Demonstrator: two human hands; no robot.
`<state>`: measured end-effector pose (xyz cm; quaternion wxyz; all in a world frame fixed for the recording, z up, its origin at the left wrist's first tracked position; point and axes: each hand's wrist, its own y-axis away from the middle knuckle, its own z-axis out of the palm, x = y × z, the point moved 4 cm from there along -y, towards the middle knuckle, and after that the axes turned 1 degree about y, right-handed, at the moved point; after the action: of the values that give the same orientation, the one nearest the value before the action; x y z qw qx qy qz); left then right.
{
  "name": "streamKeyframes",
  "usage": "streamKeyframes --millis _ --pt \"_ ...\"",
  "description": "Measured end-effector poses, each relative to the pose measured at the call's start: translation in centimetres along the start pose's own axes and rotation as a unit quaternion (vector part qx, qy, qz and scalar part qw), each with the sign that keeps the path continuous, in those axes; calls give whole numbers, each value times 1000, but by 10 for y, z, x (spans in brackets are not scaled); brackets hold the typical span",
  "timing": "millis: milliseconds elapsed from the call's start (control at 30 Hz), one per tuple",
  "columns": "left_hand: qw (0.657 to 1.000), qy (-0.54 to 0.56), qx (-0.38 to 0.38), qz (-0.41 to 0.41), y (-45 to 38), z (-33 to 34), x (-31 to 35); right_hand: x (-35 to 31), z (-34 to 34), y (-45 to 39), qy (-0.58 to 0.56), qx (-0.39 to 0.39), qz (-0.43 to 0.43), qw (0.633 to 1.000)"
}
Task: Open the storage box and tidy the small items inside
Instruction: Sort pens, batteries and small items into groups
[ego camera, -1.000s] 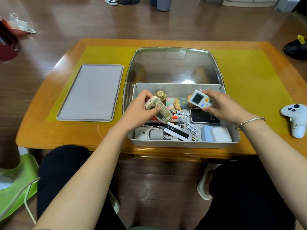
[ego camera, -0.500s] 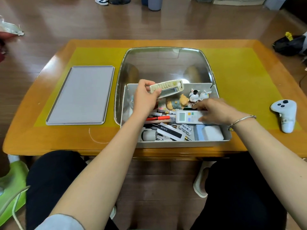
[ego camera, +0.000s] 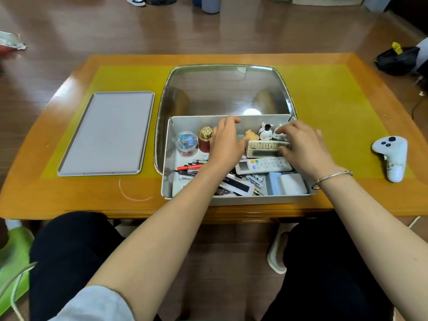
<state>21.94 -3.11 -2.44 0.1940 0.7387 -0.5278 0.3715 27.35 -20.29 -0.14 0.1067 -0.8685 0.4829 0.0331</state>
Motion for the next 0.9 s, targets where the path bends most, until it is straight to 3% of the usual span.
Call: streamKeyframes --millis 100,233,367,633,767,900 --pt "998 -47 -24 -41 8 -14 -15 -6 6 1 8 -21 -13 1000" --pt "972 -169 -142 -74 22 -6 -22 -17 14 1 9 -72 -38 997" --pt "972 -115 -200 -52 31 14 -12 -18 16 3 18 -87 -40 995" --pt "984 -34 -174 17 36 -17 -25 -35 18 5 -11 -83 -72 994" --pt "984 -101 -140 47 36 -49 -38 -69 26 9 -75 -111 -131 982" --pt "940 -226 -253 36 42 -62 -55 -89 48 10 -10 -226 -147 963"
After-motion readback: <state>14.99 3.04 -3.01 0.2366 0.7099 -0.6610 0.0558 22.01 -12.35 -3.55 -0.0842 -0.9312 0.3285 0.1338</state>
